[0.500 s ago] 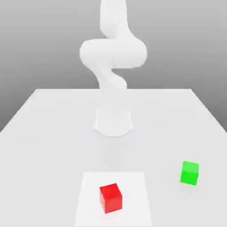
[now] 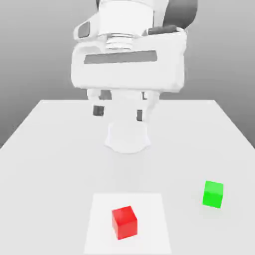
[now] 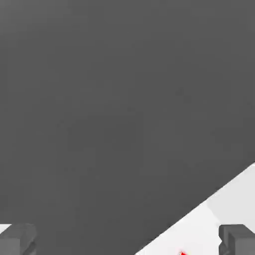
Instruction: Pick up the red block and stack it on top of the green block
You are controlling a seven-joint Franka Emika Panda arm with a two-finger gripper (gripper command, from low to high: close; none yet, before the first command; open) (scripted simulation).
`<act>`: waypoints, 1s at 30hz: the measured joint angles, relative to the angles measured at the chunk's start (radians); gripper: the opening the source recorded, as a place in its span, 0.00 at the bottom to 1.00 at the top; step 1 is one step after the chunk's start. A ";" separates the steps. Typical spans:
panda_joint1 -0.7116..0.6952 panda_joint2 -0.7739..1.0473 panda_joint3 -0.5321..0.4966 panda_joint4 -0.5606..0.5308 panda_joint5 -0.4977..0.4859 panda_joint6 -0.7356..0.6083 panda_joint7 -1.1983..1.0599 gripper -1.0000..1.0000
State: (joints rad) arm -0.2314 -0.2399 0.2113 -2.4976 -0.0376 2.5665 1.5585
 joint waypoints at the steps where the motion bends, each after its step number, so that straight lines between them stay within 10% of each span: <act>1: -0.008 0.032 0.007 -0.011 -0.006 0.015 0.046 0.50; 16: 0.033 0.529 -0.063 -0.098 -0.121 0.313 0.554 0.50; 17: 0.045 0.554 -0.077 -0.094 -0.133 0.333 0.563 0.00; 30: 0.017 0.368 -0.013 -0.125 -0.027 0.184 0.494 0.00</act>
State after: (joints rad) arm -0.2148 0.1281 0.1987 -2.6230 -0.0650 2.7502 2.0523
